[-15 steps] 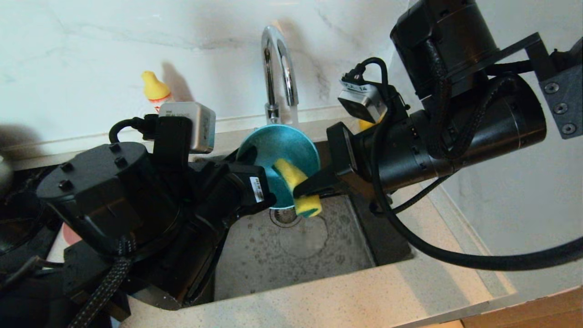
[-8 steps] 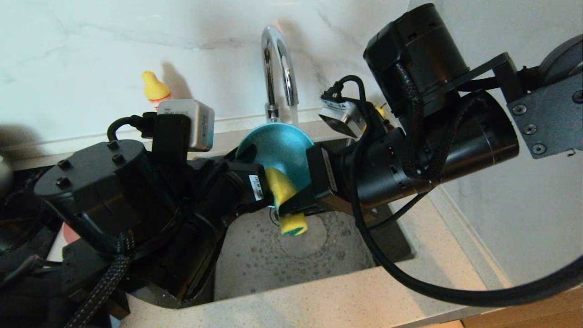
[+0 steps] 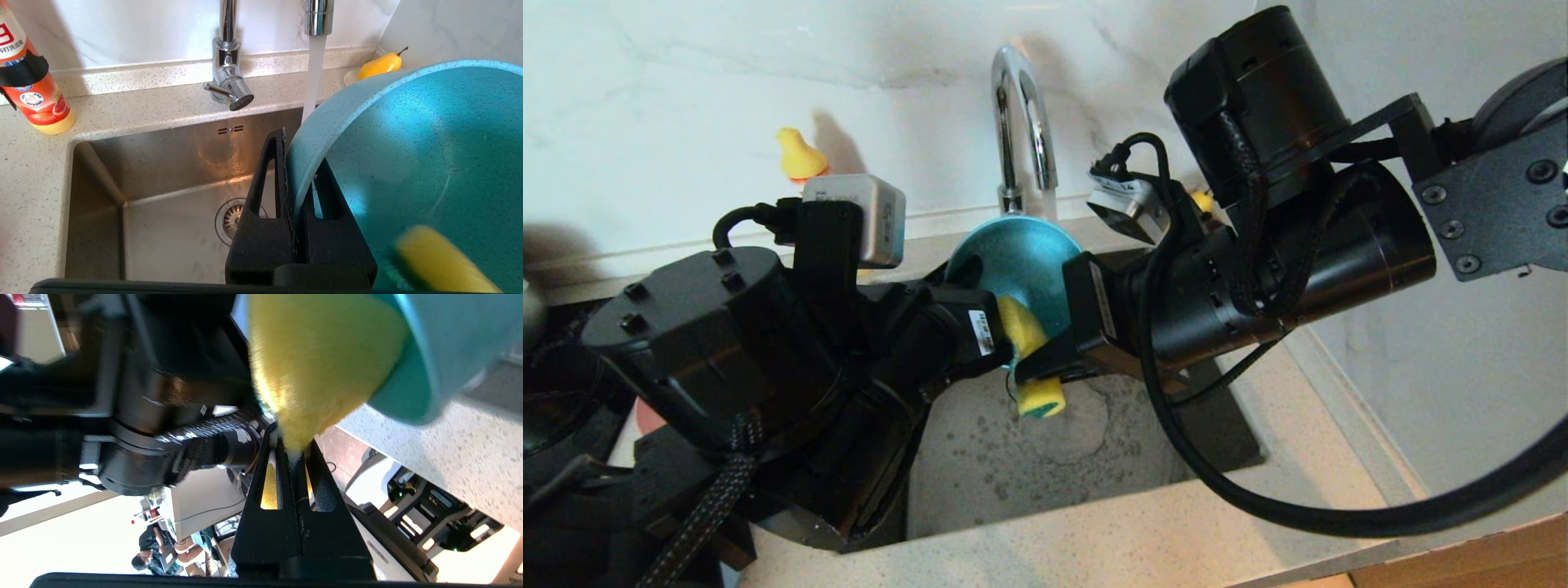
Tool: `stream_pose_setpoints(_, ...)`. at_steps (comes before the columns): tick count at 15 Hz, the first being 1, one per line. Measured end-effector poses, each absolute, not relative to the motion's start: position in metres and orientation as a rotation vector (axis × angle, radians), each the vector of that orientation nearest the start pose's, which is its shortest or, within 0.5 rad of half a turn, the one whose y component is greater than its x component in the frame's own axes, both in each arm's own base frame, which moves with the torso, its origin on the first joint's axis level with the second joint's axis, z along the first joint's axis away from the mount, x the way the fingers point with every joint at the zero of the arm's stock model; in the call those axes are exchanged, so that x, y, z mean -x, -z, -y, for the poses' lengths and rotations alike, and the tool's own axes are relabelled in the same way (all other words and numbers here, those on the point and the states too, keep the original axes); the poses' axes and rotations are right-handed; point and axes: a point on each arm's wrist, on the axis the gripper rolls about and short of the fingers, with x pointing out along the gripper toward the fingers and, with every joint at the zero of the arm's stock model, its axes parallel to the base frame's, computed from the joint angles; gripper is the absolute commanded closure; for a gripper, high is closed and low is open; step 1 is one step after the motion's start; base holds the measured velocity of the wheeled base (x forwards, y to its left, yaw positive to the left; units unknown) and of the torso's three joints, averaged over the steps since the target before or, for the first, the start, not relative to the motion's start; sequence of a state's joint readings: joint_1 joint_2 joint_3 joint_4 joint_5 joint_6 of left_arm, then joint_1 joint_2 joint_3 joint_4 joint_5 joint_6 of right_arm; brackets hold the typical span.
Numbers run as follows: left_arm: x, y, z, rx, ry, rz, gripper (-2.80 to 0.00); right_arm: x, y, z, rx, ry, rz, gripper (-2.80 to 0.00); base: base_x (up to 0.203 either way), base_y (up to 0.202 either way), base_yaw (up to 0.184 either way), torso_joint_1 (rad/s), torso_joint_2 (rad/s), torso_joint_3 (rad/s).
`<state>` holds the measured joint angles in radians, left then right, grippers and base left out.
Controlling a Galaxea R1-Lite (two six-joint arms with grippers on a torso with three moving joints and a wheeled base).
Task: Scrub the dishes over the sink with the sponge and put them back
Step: Wipe the bowl
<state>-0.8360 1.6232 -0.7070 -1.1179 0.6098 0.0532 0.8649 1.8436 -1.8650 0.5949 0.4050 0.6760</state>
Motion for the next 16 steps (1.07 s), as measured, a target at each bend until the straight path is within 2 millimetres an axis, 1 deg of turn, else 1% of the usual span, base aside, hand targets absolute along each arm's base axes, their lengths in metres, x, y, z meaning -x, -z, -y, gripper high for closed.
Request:
stream_pose_setpoints(3, -0.196, -0.226, 0.198, 0.078, 0.221, 0.154, 0.0, -0.215, -0.318, -0.261, -0.437, -0.97, -0.966, 0.0, 0.0, 0.0, 0.0, 0.0, 0.0, 0.0)
stream_pose_setpoints(6, -0.196, -0.227, 0.198, 0.079, 0.221, 0.156, 0.0, -0.224, -0.326, -0.242, -0.468, -0.927, -0.929, 0.0, 0.0, 0.0, 0.0, 0.0, 0.0, 0.0)
stream_pose_setpoints(9, -0.196, -0.227, 0.198, 0.081, 0.221, 0.158, 0.0, -0.229, -0.333, -0.226, -0.49, -0.897, -0.894, 0.0, 0.0, 0.0, 0.0, 0.0, 0.0, 0.0)
stream_pose_setpoints(13, -0.196, -0.225, 0.198, 0.078, 0.223, 0.154, 0.0, -0.229, -0.346, -0.219, -0.509, -0.907, -0.843, 0.0, 0.0, 0.0, 0.0, 0.0, 0.0, 0.0)
stream_pose_setpoints(16, -0.196, -0.224, 0.197, 0.075, 0.221, 0.149, 0.0, -0.224, -0.355, -0.216, -0.515, -0.928, -0.808, 0.0, 0.0, 0.0, 0.0, 0.0, 0.0, 0.0)
